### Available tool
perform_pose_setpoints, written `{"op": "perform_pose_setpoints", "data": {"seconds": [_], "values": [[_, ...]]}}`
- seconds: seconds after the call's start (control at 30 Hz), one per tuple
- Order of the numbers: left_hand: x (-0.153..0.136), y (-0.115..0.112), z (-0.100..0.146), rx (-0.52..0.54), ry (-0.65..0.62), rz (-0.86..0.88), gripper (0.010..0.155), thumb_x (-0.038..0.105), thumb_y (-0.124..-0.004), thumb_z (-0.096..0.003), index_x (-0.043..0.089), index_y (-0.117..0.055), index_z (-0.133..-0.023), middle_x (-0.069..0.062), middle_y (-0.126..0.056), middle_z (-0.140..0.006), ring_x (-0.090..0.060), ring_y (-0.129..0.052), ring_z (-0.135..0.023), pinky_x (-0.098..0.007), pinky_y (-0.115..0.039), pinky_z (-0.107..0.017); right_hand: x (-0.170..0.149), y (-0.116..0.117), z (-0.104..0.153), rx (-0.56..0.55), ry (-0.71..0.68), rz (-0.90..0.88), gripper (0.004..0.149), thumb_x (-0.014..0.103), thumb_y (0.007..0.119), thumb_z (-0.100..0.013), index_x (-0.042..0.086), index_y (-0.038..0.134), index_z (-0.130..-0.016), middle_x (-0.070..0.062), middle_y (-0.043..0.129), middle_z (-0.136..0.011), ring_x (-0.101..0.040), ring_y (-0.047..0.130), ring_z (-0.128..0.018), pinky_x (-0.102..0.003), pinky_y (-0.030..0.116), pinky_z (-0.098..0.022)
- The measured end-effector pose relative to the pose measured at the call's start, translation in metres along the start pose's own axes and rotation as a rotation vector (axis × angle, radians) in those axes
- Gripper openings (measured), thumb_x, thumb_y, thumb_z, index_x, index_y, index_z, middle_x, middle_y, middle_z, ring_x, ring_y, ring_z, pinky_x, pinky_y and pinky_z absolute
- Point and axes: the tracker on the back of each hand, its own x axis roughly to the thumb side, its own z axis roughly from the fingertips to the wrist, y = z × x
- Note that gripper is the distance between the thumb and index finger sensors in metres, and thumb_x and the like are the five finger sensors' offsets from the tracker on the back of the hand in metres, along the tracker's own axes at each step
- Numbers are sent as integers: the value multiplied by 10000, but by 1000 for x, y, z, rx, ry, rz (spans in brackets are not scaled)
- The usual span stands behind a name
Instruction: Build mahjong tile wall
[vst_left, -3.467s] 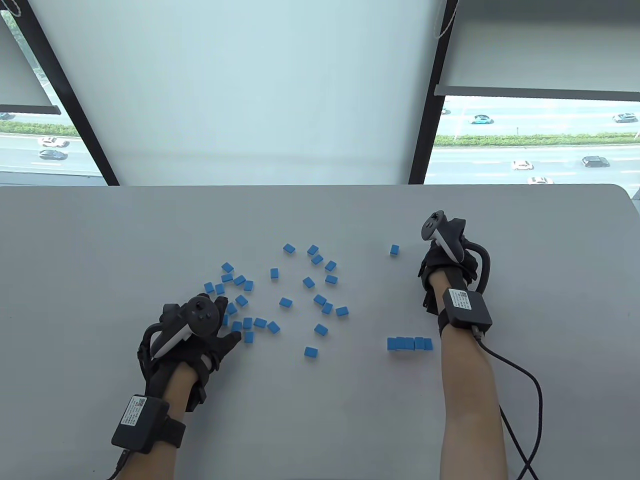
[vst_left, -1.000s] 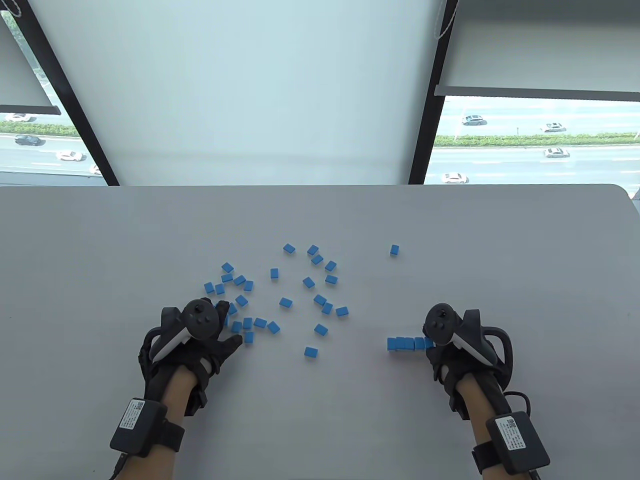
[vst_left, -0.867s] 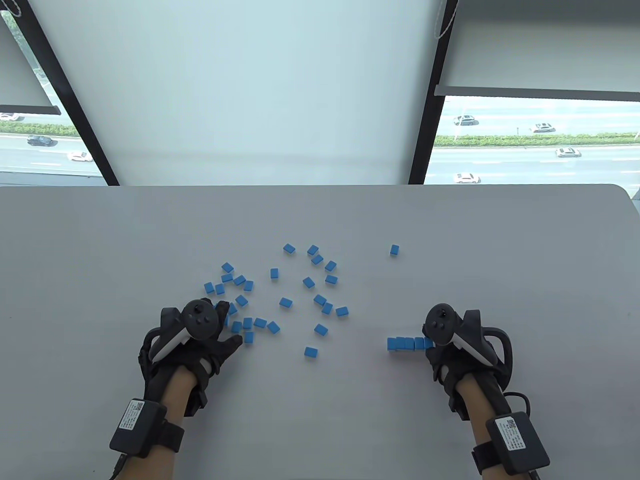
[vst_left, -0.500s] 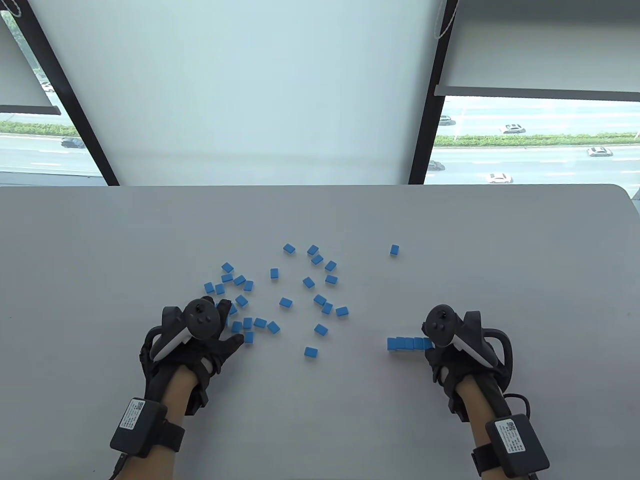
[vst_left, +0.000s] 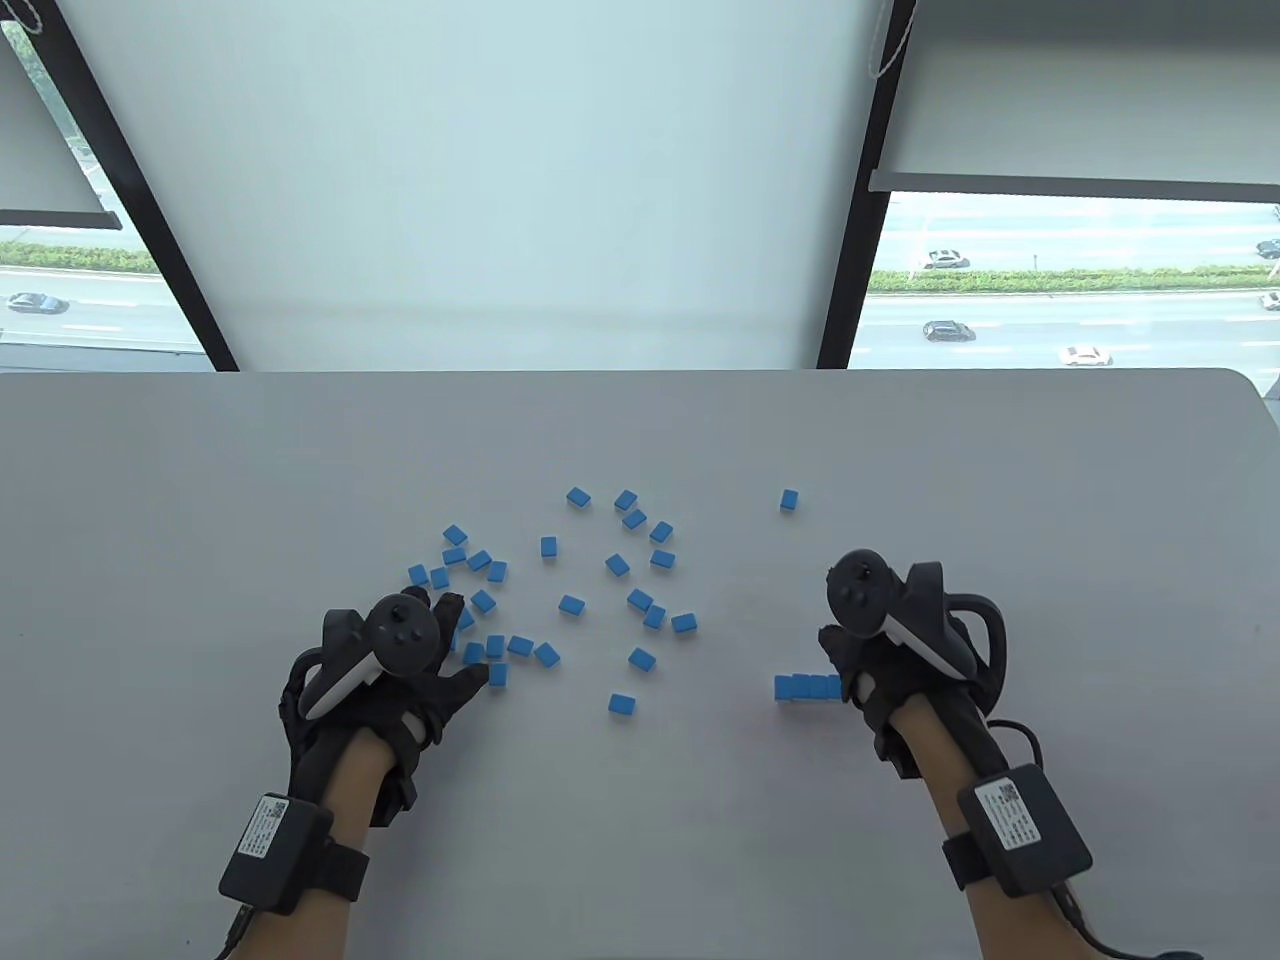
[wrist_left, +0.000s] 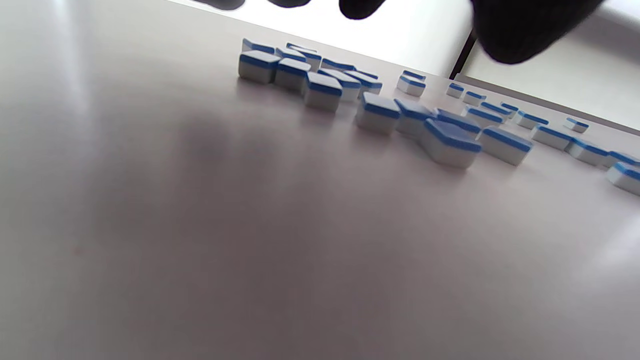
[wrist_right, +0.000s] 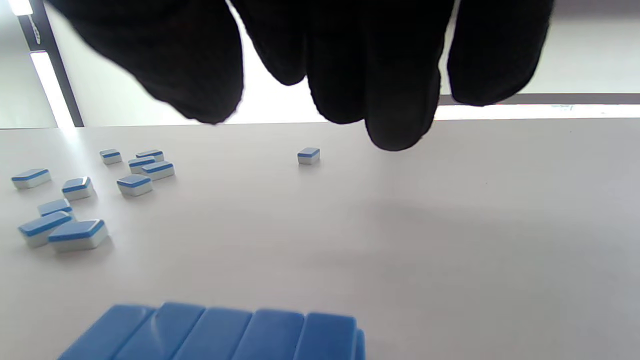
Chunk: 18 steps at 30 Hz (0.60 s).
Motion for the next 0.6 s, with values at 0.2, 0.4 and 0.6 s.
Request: {"op": "perform_pose_setpoints", "data": {"seconds": [0.2, 0.4, 0.6], "values": [[-1, 1, 0, 2, 10, 1, 846, 682, -645, -427, 323, -325, -1122, -66, -261, -1195, -475, -321, -1068, -756, -246, -651, 21, -8, -68, 21, 70, 7, 686, 470, 885, -409, 273, 614, -1008, -7, 757, -976, -307, 922, -810, -517, 763, -599], [-2, 3, 2, 3, 21, 3, 846, 682, -646, -427, 323, -324, -1122, -67, -262, -1195, -476, -322, -1067, -756, -246, -651, 22, 30, -138, 160, 205, 90, 699, 472, 888, -405, 302, 590, -1014, 15, 730, -1006, -286, 904, -857, -506, 753, -627], [-2, 4, 2, -5, 28, -2, 846, 682, -646, -428, 322, -324, -1122, -68, -262, -1195, -477, -322, -1067, -756, -245, -651, 22, 56, -171, 215, 274, 118, 760, 455, 887, -410, 345, 487, -1047, 39, 647, -1056, -308, 846, -856, -521, 695, -664]]}}
